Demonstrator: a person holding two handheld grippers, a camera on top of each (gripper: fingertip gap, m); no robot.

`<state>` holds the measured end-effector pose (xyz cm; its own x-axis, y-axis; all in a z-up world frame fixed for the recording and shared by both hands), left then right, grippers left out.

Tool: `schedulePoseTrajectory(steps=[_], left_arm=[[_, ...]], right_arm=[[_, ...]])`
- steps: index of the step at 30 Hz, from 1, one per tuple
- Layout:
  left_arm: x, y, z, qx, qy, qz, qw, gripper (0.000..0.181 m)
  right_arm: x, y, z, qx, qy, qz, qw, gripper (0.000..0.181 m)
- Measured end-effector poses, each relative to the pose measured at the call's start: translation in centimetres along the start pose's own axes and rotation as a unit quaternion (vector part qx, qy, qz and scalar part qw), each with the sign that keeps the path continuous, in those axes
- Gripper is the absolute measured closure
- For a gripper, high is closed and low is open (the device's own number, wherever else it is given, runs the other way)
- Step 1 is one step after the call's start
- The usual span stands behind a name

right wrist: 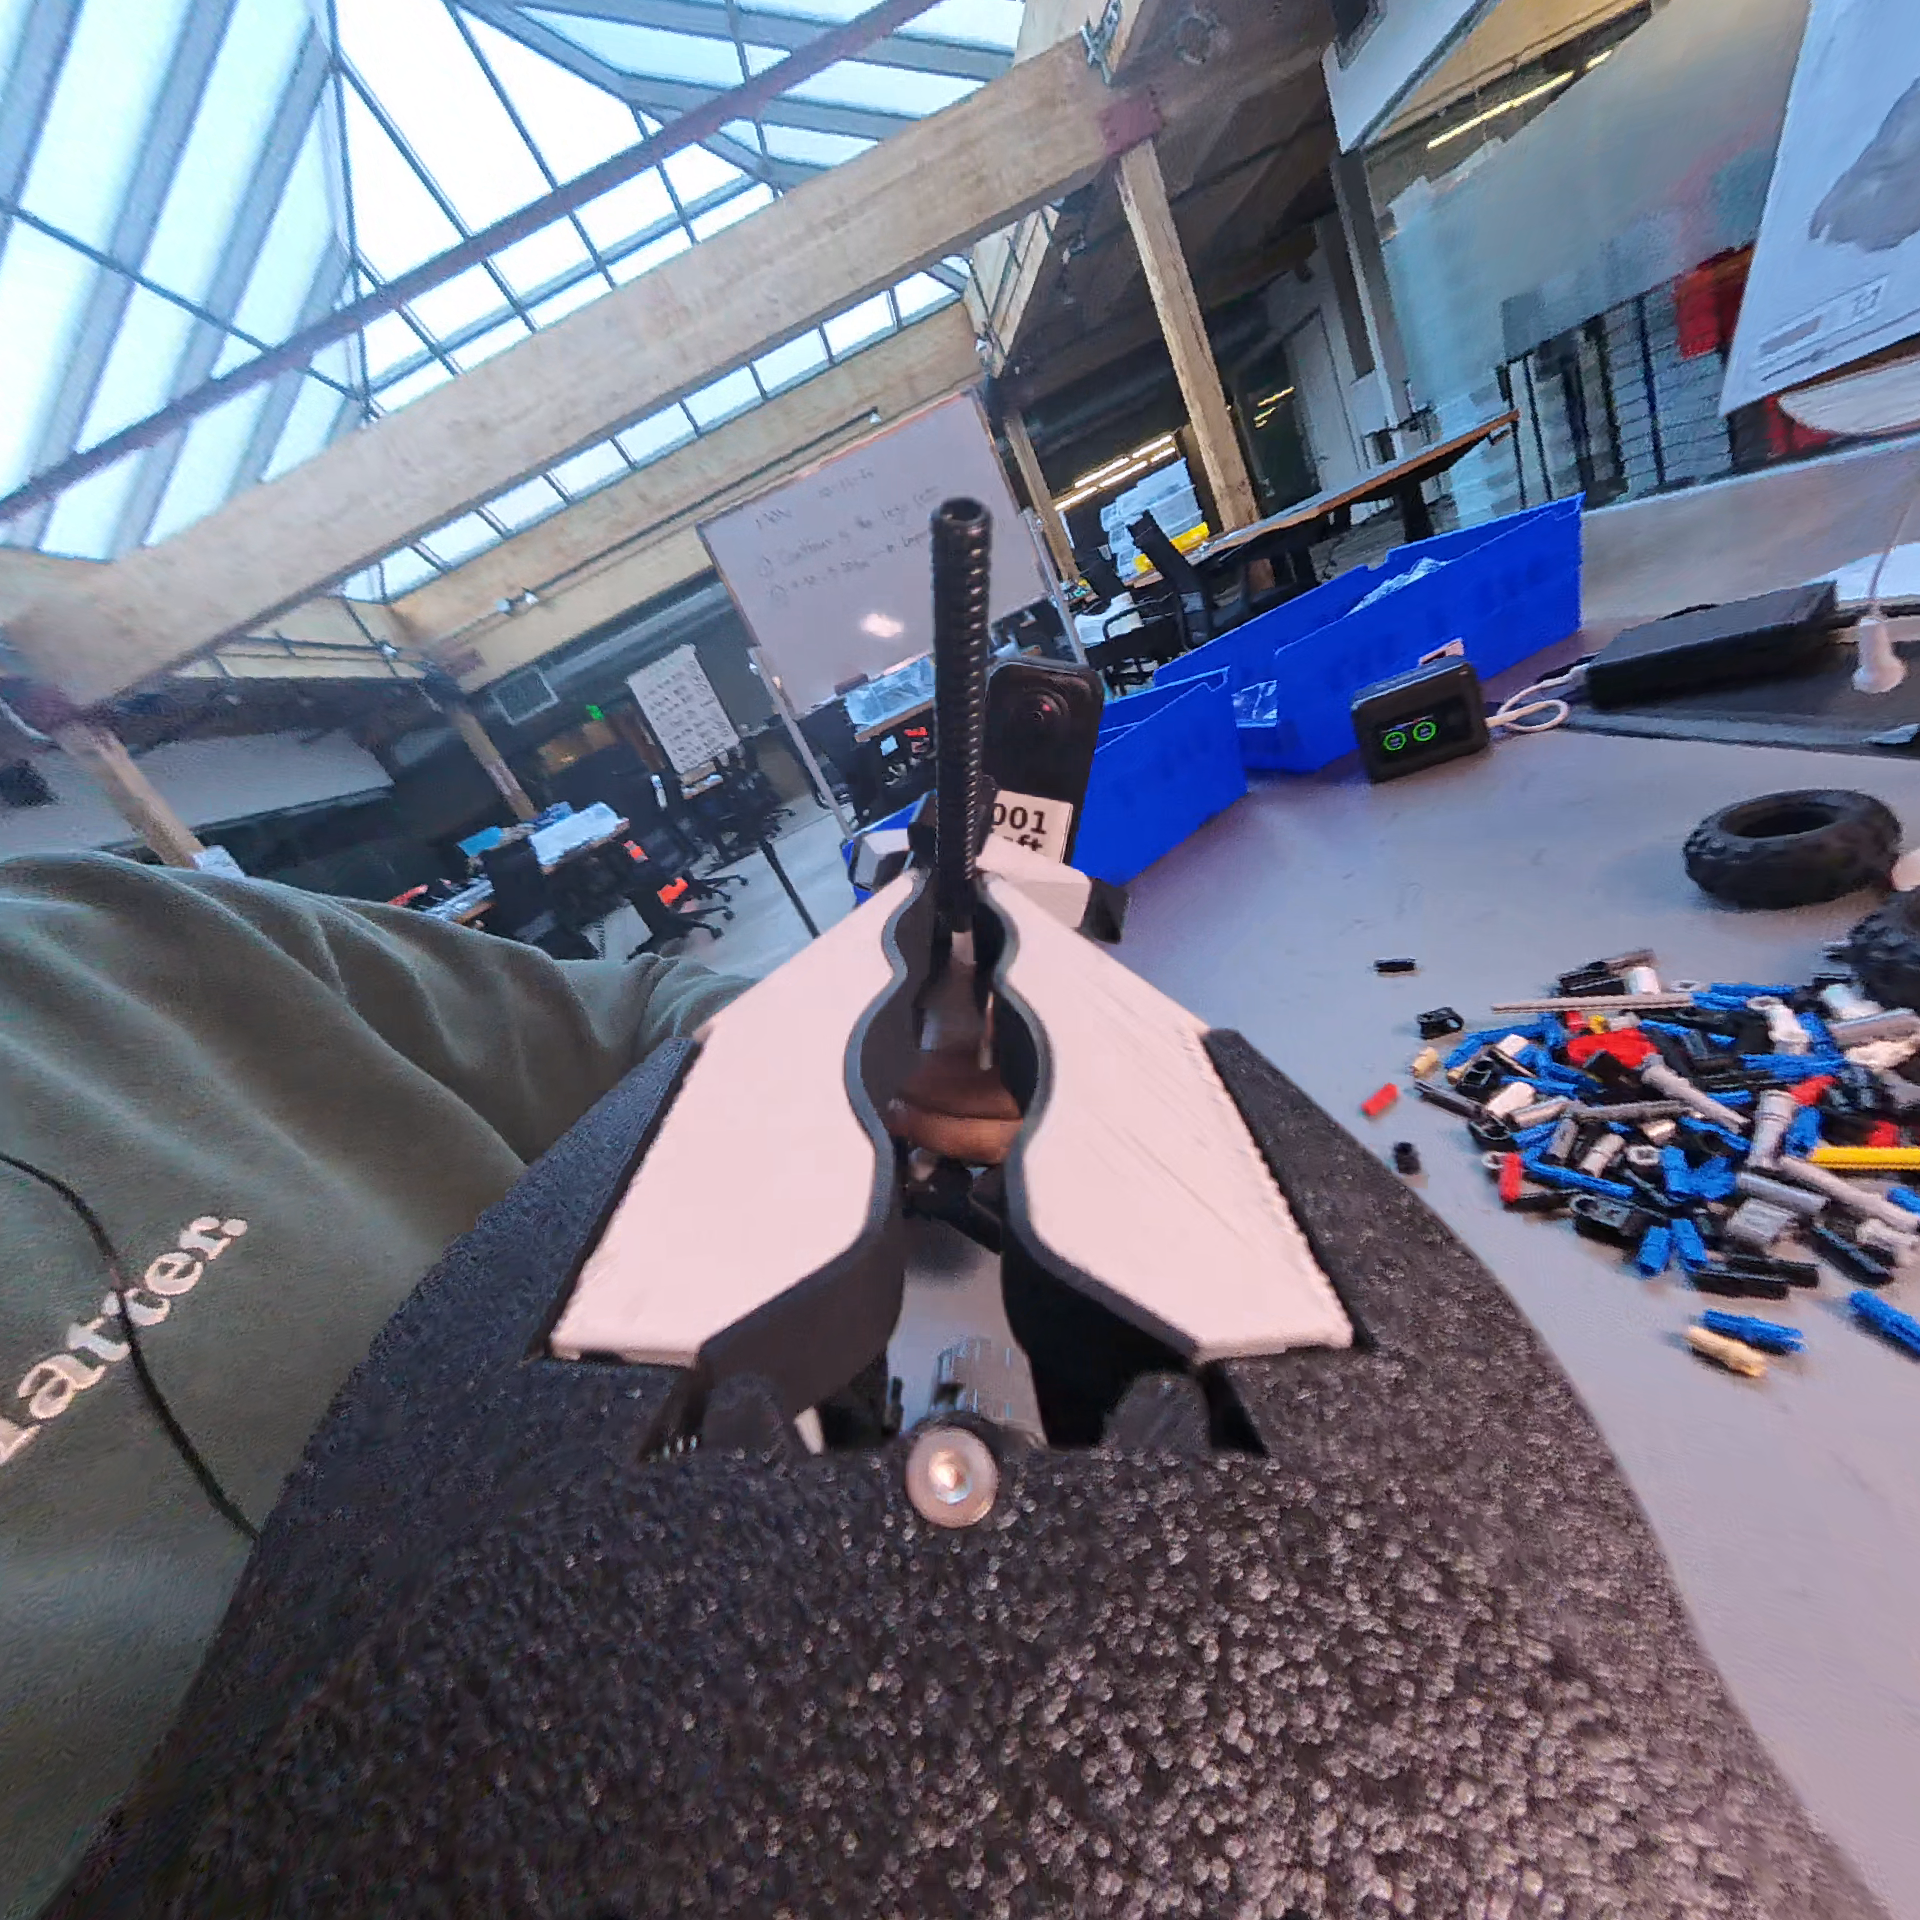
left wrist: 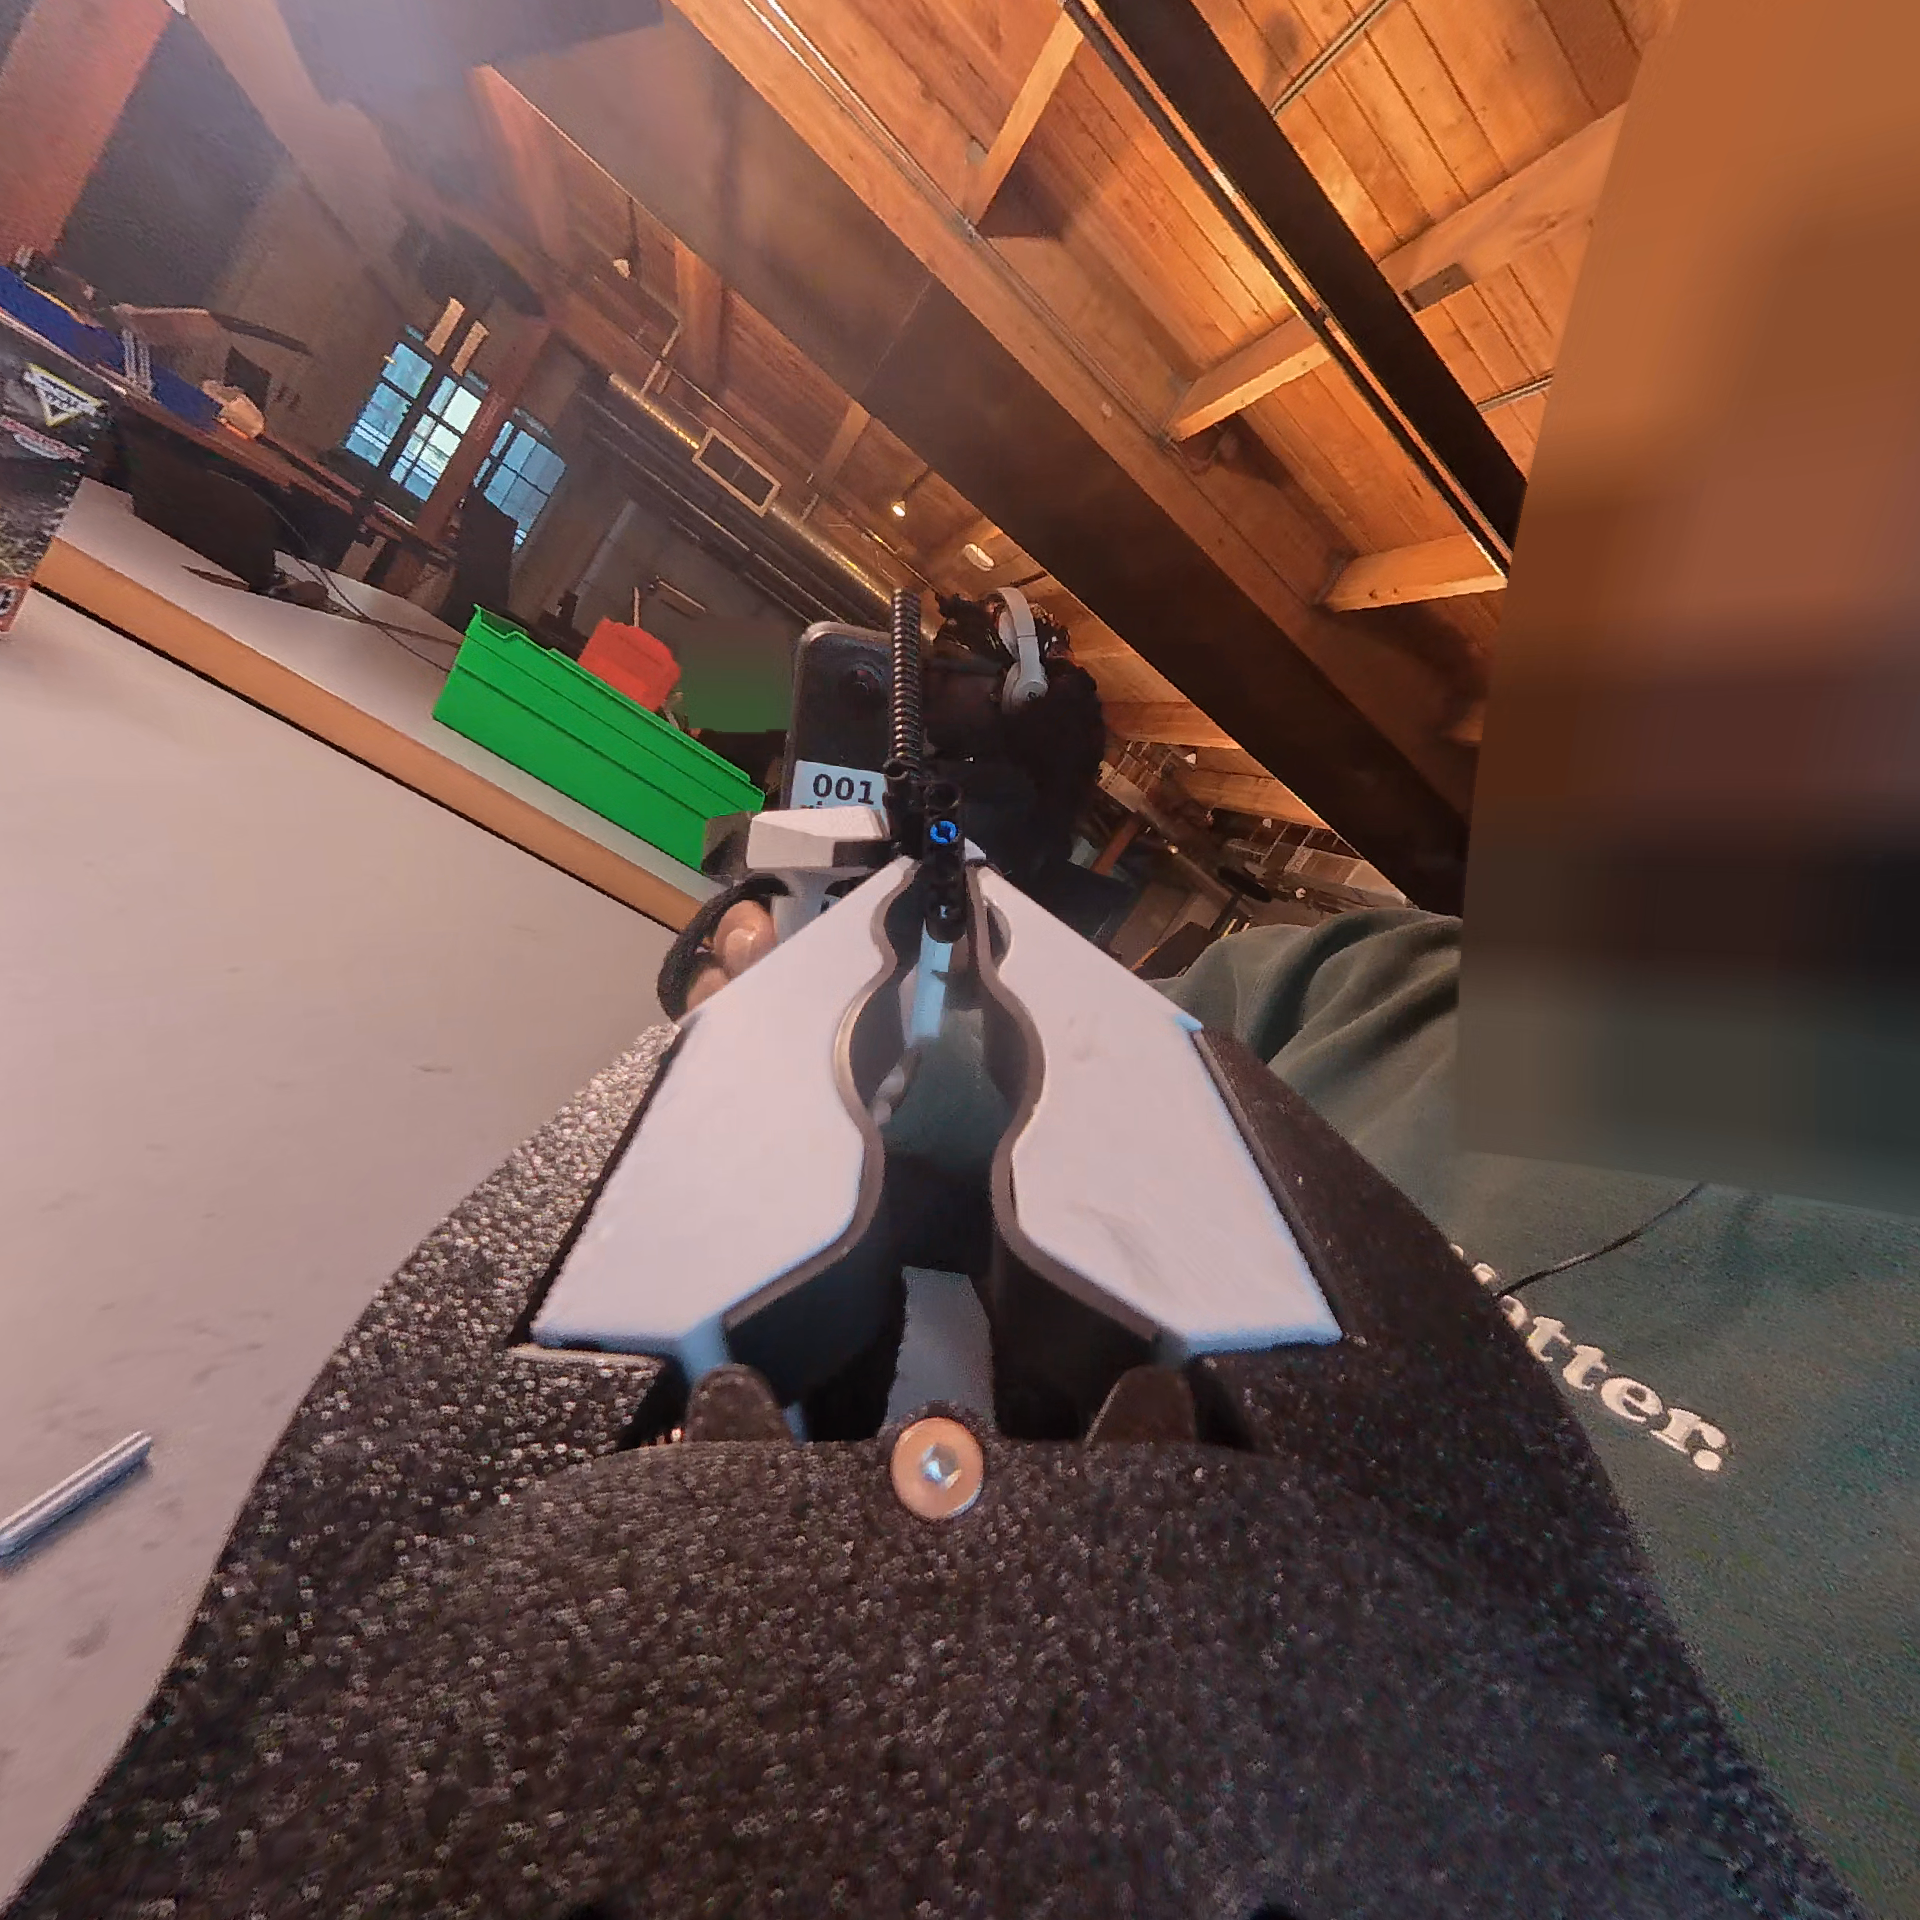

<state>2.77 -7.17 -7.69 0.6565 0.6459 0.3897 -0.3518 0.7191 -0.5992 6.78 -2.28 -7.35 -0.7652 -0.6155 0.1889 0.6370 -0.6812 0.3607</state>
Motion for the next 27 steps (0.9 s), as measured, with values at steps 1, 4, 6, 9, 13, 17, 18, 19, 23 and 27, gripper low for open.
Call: schedulePoseTrajectory(steps=[1, 4, 6, 9, 13, 17, 18, 19, 23, 27], left_arm=[[0.0, 0.0, -0.1, 0.005, 0.007, 0.002, 1.000, 0.175], [0.0, -0.1, -0.6, 0.029, 0.032, 0.013, 0.999, 0.175], [0.1, -0.1, -0.8, 0.036, 0.046, 0.019, 0.998, 0.175], [0.4, -0.2, -1.7, 0.036, 0.065, 0.018, 0.997, 0.175], [0.6, -0.4, -1.9, 0.050, 0.067, 0.023, 0.996, 0.175], [1.0, -1.3, -1.9, 0.093, 0.099, 0.036, 0.990, 0.176], [1.1, -1.5, -1.9, 0.105, 0.106, 0.038, 0.988, 0.176], [1.2, -1.7, -1.9, 0.115, 0.113, 0.041, 0.986, 0.176], [-0.4, -2.9, 2.7, 0.099, 0.001, 0.033, 0.995, 0.177], [-2.2, -3.4, 3.9, 0.173, 0.021, 0.084, 0.981, 0.176]], right_arm=[[0.0, 0.0, -0.2, 0.011, 0.000, 0.005, 1.000, 0.175], [-0.3, 0.1, -0.6, 0.040, -0.002, 0.026, 0.999, 0.176], [-0.5, 0.3, -0.8, 0.044, -0.001, 0.036, 0.998, 0.173], [-0.2, 0.9, -1.4, 0.032, 0.023, 0.051, 0.998, 0.167], [-0.4, 1.1, -1.5, 0.015, 0.031, 0.052, 0.998, 0.168], [-0.7, 1.7, -1.3, 0.011, 0.046, 0.082, 0.996, 0.169], [-0.8, 1.9, -1.2, 0.005, 0.051, 0.088, 0.995, 0.169], [-0.8, 2.1, -1.1, -0.002, 0.055, 0.093, 0.994, 0.169], [-2.0, 1.4, -3.0, -0.044, 0.119, 0.094, 0.987, 0.170], [-2.7, 0.6, -1.8, -0.014, 0.069, 0.086, 0.994, 0.170]])
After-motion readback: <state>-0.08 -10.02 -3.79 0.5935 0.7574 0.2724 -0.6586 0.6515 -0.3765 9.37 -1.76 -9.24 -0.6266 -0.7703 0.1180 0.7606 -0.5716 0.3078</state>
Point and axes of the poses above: each gripper's, where its closed fingertips meet, x out along the fingers, z out of its top, y = z × x across the jaws, the point moved 3 cm from there along -x, back along the fingers, and after that the axes turned 4 degrees about -x, right-handed, at the moved point
